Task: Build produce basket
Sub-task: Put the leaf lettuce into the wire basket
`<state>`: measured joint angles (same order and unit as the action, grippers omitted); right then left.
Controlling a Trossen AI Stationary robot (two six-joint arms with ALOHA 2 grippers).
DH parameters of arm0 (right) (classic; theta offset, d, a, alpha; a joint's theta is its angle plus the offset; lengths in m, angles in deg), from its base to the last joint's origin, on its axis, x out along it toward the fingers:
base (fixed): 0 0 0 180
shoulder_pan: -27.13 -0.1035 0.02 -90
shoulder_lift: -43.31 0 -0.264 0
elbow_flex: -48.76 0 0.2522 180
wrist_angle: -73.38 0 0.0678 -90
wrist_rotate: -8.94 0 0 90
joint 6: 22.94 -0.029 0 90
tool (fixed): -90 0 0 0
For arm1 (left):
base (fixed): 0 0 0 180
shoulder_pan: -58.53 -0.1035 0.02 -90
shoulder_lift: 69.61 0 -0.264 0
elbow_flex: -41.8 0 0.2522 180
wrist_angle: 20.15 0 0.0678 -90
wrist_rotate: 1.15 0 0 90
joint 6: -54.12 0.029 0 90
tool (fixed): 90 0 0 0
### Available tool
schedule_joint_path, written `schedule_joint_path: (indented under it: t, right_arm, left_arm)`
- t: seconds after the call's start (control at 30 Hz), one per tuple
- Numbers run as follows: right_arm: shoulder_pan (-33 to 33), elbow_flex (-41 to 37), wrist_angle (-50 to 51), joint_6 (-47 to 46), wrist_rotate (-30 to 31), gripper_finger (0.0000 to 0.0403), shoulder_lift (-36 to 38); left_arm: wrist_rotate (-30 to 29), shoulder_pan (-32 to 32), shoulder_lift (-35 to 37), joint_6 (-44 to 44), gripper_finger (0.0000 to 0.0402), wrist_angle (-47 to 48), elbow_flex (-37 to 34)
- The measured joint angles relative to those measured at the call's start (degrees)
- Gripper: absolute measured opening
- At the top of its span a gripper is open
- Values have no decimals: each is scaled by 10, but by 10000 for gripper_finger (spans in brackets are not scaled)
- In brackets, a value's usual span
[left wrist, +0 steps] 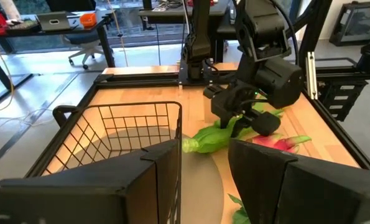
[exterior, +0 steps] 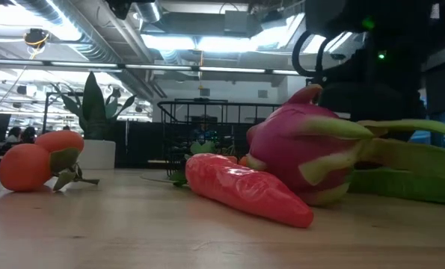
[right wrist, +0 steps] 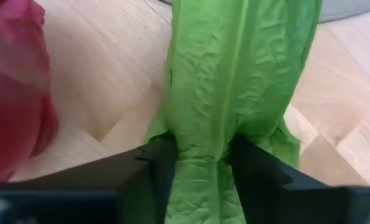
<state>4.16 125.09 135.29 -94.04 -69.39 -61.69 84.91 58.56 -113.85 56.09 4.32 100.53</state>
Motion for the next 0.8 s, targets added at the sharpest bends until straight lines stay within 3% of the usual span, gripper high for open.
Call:
schedule_joint_path:
  t: [0.17, 0.6, 0.8]
  right_arm:
    - [-5, 60, 91, 9, -3, 16, 6]
    - [-48, 292, 316, 29, 24, 1, 8]
    - [-41, 387, 350, 131, 163, 1, 9]
  left_arm:
    - [0, 0, 0, 0, 131, 1, 0]
    - [0, 0, 0, 1, 131, 3, 0]
    - [0, 0, 0, 1, 131, 3, 0]
